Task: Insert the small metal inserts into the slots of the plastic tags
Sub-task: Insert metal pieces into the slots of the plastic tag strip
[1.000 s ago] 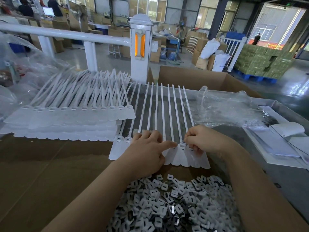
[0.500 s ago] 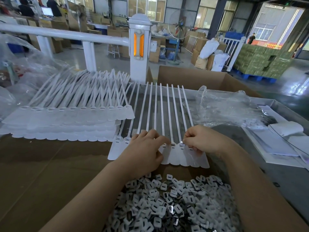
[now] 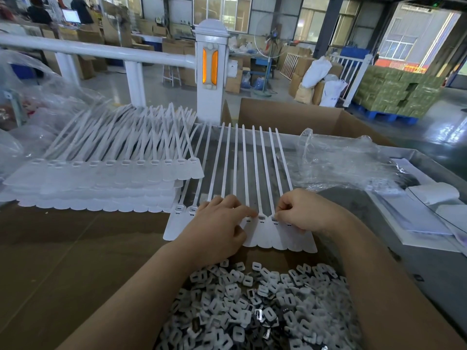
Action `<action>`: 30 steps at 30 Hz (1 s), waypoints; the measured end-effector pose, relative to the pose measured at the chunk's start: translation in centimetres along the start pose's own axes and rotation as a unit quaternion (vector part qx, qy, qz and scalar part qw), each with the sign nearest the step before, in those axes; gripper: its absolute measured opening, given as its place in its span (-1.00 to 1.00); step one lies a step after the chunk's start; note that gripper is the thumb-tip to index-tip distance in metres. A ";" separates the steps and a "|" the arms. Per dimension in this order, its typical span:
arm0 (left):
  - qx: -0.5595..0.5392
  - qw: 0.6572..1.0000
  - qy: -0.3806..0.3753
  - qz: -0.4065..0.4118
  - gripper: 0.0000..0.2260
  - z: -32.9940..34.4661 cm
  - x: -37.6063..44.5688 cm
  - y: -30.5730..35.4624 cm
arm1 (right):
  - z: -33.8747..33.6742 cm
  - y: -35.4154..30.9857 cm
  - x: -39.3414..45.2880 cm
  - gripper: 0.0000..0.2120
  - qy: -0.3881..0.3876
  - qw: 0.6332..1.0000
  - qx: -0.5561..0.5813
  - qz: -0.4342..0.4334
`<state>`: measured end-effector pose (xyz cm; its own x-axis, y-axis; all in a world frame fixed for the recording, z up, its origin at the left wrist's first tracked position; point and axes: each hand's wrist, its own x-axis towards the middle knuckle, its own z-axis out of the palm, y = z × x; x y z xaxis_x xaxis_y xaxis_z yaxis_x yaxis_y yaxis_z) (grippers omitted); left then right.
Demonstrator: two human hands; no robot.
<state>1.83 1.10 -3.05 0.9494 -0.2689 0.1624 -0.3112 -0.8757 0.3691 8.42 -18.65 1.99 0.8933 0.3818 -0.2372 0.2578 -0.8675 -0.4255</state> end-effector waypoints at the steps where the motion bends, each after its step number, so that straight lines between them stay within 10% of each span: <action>1: 0.000 1.000 0.000 0.000 -0.57 0.0 0.0 0.0 | 0.0 0.0 0.0 -0.86 -0.002 1.000 -0.004 0.001; 30: -0.126 0.986 -0.074 0.086 -0.86 -2.4 -1.4 1.2 | 0.1 0.3 0.1 -0.96 0.012 0.997 0.076 0.024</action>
<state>0.01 1.41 -0.61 0.8714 -0.4770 0.1146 -0.4519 -0.6895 0.5660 8.51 -18.83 1.81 0.9126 0.3313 -0.2396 0.1576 -0.8258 -0.5416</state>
